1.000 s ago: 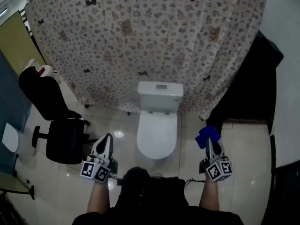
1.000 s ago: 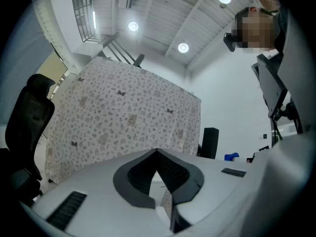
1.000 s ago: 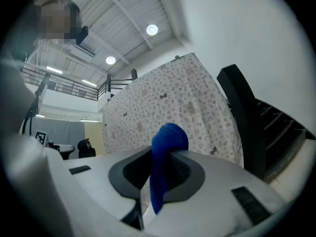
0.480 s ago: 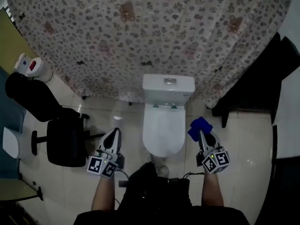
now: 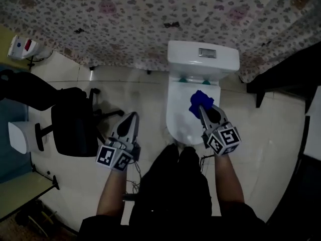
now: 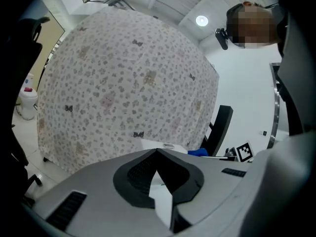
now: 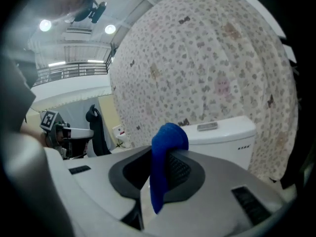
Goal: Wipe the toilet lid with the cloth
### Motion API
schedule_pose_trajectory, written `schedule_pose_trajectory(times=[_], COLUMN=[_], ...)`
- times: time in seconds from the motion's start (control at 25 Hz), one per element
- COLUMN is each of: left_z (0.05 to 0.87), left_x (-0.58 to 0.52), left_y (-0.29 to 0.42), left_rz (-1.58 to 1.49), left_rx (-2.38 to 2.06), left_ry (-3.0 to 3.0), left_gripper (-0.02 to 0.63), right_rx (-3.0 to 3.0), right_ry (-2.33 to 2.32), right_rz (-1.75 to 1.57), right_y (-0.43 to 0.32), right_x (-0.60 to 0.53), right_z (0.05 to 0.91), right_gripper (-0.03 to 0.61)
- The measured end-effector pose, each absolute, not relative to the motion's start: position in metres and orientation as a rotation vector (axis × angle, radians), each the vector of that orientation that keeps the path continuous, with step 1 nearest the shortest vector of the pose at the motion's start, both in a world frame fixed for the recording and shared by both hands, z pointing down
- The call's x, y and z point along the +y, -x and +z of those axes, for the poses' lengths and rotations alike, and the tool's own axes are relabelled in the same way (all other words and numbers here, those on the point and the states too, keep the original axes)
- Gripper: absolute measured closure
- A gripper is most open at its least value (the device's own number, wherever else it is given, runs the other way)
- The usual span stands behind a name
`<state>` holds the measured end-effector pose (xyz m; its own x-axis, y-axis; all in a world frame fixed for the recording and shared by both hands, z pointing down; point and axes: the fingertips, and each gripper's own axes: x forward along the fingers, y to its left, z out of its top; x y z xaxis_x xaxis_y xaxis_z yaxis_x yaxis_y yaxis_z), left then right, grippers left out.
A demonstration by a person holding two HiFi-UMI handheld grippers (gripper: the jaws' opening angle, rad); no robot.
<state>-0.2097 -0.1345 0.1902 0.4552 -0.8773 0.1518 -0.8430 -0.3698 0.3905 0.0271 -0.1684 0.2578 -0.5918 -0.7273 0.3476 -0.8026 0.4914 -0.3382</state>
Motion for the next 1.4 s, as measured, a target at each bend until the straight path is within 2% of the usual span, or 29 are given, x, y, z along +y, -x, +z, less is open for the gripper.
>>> schedule_pose_trajectory(times=[0.2,0.48,0.72,0.92,1.04,1.4], left_z=[0.277,0.389,0.477,0.512,0.522,0.543], left_x=[-0.136,-0.153,-0.148,-0.132,-0.131,-0.142], left_y=[0.211,0.198,0.185,0.179,0.172,0.131], left_rz=[-0.002,-0.019,0.083,0.117,0.105,0.116], left_rx=[-1.425,-1.372,-1.344,-1.355,-1.361,-1.305], left_ry=[-2.142,-2.05,-2.001,-1.933,-1.91,-1.921], left_gripper=[0.621,0.621,0.621,0.621,0.621,0.621], right_rx=[-2.507,-2.471,-2.391,-2.158,-2.166,-2.157], right_ry=[-1.146,-0.98,-0.927,-0.978,-0.939,-0.941], right_rz=[0.813,1.038,1.178,1.138,0.997,0.865], right_y=[0.025,0.074,0.101,0.08,0.065,-0.013], right_x=[-0.187,-0.233,-0.269,-0.283,-0.284,-0.278], right_z=[0.358,0.493,0.574,0.642,0.644,0.642], right_gripper=[0.528,0.528,0.528,0.526,0.526,0.526])
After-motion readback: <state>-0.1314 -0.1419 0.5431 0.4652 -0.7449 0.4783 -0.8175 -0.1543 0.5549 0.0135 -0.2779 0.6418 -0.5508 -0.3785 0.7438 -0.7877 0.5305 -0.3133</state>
